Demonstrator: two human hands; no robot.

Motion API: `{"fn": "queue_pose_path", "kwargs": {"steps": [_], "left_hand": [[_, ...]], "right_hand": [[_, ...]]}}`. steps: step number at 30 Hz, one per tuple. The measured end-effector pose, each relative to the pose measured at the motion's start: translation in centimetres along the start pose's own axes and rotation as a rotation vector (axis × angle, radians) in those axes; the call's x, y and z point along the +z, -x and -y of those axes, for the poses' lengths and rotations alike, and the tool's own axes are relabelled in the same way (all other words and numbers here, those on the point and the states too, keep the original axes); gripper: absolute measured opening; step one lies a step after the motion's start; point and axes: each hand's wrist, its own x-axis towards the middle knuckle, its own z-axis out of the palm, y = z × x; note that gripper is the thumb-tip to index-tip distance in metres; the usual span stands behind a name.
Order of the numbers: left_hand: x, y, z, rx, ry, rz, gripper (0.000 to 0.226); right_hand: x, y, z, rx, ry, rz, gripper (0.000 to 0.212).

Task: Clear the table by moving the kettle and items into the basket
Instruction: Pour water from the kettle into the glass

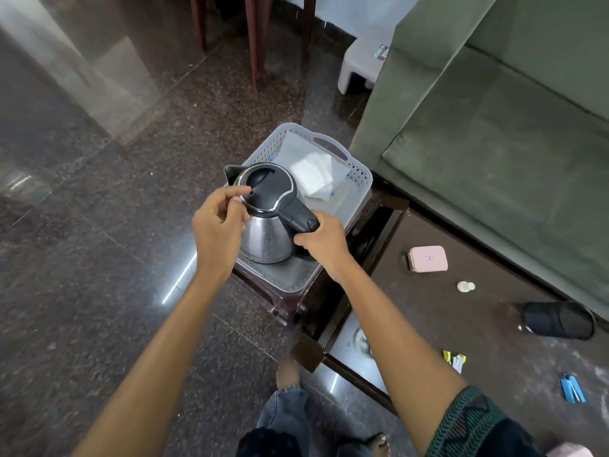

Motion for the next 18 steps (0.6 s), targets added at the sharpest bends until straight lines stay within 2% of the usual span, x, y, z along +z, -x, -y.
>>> {"fn": "queue_pose_path", "kwargs": {"steps": [5,7,13,18], "left_hand": [[-0.3,0.4,-2.8,0.105,0.089,-0.063,0.027],[-0.4,0.5,-4.4,0.171,0.121,-0.059,0.028],[2.1,3.5,-9.2,0.342,0.183,0.040,0.022],[5.4,7.8,-9.8,0.358,0.204,0.173,0.022]], "right_hand": [[-1.0,0.9,1.2,-0.042,-0.113,-0.058,0.028],[-2.0,1.7,2.3,-0.085,-0.144,-0.075,0.022],[-8.1,6.5,3.7,-0.207,-0.136,-0.213,0.016],[-14.1,12.0,0.5,-0.237,-0.104,-0.279,0.028]]}}
